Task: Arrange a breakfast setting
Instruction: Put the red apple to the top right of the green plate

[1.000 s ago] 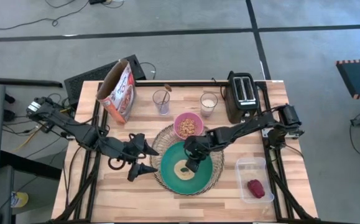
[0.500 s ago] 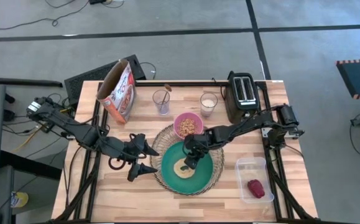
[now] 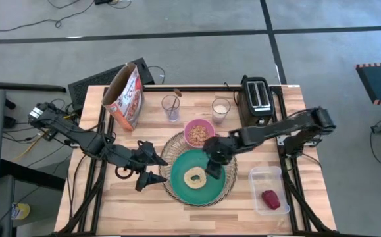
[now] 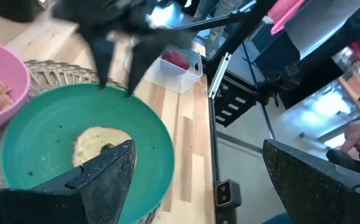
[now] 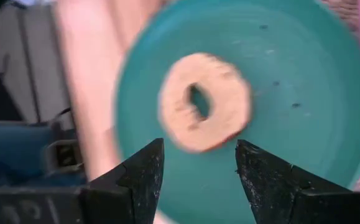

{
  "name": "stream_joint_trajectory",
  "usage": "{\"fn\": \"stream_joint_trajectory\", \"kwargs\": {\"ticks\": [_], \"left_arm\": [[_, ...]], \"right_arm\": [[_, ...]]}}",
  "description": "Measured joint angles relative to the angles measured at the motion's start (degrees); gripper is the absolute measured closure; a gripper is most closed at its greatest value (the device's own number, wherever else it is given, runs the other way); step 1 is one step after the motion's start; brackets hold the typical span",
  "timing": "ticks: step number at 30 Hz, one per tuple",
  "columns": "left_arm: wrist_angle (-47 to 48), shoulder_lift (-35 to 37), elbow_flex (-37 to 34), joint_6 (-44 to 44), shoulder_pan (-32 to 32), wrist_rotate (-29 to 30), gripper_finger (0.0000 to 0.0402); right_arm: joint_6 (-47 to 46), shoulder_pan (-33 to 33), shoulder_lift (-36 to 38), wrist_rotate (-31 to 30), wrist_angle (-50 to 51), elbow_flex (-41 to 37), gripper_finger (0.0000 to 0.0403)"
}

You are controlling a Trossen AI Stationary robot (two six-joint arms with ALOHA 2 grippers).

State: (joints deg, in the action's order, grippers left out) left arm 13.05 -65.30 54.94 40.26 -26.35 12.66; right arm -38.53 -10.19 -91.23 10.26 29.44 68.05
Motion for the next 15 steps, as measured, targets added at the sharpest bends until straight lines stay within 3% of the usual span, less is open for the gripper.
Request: {"fn": "stream_joint_trajectory", "kwargs": {"ticks": [7,15], "left_arm": [[-1.5,-0.3,0.0,2.2,0.0,4.0,0.0065],[-7.8,-1.3,0.0,-3.0,-0.2,4.1,0.0065]], "right_arm": [[0.2,-5.0,8.5,-1.5,3.6,0.0,0.0179],[-2.8,-7.3,10.1,-0.8,-0.4,0.0,0.0179]]}}
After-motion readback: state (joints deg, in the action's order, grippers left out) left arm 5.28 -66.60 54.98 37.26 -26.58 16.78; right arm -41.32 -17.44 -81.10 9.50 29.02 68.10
